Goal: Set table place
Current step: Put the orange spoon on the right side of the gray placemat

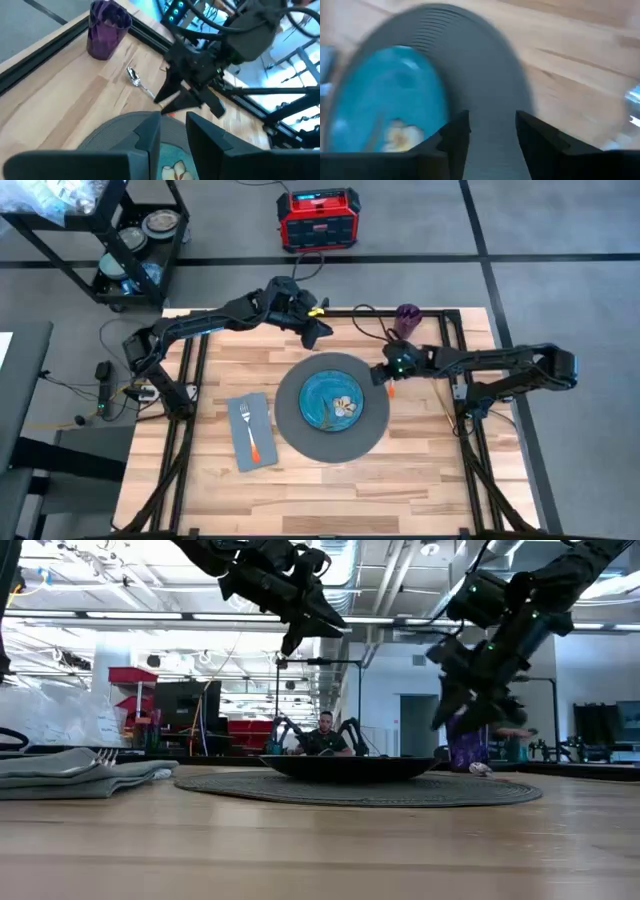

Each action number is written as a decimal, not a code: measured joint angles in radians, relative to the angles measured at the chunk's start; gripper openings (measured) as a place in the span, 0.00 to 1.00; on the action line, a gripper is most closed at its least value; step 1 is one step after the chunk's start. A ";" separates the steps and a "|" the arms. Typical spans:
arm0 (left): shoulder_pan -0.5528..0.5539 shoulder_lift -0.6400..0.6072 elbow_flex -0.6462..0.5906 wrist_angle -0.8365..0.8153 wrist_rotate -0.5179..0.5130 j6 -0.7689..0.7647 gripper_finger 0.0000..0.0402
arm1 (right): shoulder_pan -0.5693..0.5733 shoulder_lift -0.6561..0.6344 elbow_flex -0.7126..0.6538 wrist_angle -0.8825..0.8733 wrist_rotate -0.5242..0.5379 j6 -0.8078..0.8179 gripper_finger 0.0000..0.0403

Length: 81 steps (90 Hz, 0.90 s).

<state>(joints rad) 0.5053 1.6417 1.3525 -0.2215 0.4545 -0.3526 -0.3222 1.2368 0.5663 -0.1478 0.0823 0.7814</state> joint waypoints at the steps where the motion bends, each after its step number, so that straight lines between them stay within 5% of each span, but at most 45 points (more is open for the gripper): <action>1: 0.000 0.000 0.000 0.000 0.000 -0.005 0.19 | 0.001 -0.003 0.000 -0.001 0.008 0.003 0.34; 13: -0.001 0.000 0.000 -0.001 0.000 -0.044 0.19 | 0.029 -0.047 0.001 -0.130 0.187 0.141 0.31; 33: -0.001 0.000 0.000 0.005 0.000 -0.008 0.19 | 0.059 -0.015 0.028 -0.334 0.281 0.307 0.40; 60: -0.002 0.000 0.000 0.011 -0.029 0.056 0.19 | 0.051 0.206 0.089 -0.349 0.312 0.398 0.61; 81: 0.000 0.000 0.000 0.009 -0.029 0.094 0.19 | 0.042 0.352 0.139 -0.360 0.319 0.433 0.58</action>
<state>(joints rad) 0.5053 1.6417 1.3525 -0.2123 0.4252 -0.2582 -0.2805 1.5887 0.7057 -0.5079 0.4012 1.2148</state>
